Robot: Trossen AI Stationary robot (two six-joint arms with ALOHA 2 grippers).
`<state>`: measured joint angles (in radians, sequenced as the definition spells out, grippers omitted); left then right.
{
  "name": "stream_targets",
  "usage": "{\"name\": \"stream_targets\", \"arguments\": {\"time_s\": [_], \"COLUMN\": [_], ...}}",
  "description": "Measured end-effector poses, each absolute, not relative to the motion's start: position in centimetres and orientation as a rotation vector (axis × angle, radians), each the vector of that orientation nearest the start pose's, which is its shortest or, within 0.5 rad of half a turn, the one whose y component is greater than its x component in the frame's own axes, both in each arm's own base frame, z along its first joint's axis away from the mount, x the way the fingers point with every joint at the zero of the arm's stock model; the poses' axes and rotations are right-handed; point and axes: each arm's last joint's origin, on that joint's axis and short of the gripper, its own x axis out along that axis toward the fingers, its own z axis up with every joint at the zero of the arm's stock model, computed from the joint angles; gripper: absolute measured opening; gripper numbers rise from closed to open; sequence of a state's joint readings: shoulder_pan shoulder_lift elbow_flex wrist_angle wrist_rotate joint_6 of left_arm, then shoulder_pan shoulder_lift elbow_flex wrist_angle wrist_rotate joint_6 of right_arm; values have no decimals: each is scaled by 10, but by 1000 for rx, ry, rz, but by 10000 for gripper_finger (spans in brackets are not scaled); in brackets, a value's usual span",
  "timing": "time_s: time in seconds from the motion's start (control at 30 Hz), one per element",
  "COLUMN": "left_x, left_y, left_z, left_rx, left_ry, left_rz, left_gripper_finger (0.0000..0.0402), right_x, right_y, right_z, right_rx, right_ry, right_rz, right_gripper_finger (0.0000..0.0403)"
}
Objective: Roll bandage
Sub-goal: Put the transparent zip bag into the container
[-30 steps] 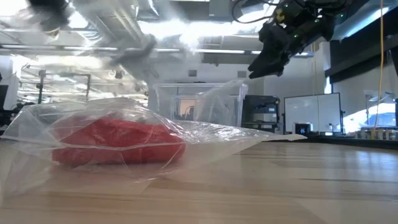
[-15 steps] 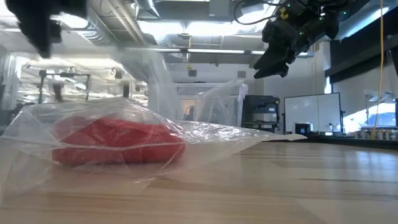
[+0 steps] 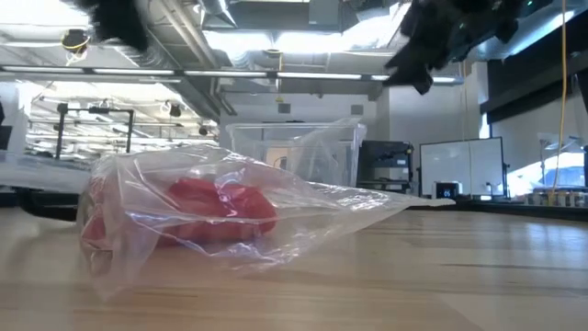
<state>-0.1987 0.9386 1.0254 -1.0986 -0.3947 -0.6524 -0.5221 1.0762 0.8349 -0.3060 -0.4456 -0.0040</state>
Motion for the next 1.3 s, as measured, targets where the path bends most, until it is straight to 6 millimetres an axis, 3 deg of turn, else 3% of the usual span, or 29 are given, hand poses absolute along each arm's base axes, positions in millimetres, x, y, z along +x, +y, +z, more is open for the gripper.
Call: {"name": "stream_targets", "arguments": {"time_s": [0.1,0.2,0.33,0.53,0.7,0.93,1.13,1.3], "left_x": [176,198,219,252,274,285,290,292], "left_y": [-37,-60,-88,-120,-142,-160,-165,-166], "left_z": [324,312,278,220,183,143,133,134], "left_rx": [-301,-291,-301,-338,-384,-461,-514,-494], "left_ry": [624,522,587,741,751,799,768,730], "left_rz": [275,93,37,68,61,88,103,92], "left_gripper_finger": [185,184,184,184,184,184,184,184], "right_x": [211,221,227,237,258,289,309,321], "right_y": [-74,-36,12,57,73,84,91,96], "right_z": [287,275,260,233,200,150,117,114], "right_rx": [277,242,166,201,351,601,761,870], "right_ry": [481,536,564,577,669,734,777,775], "right_rz": [106,235,258,245,185,167,164,238], "right_gripper_finger": [221,221,221,221,221,221,221,221]}}
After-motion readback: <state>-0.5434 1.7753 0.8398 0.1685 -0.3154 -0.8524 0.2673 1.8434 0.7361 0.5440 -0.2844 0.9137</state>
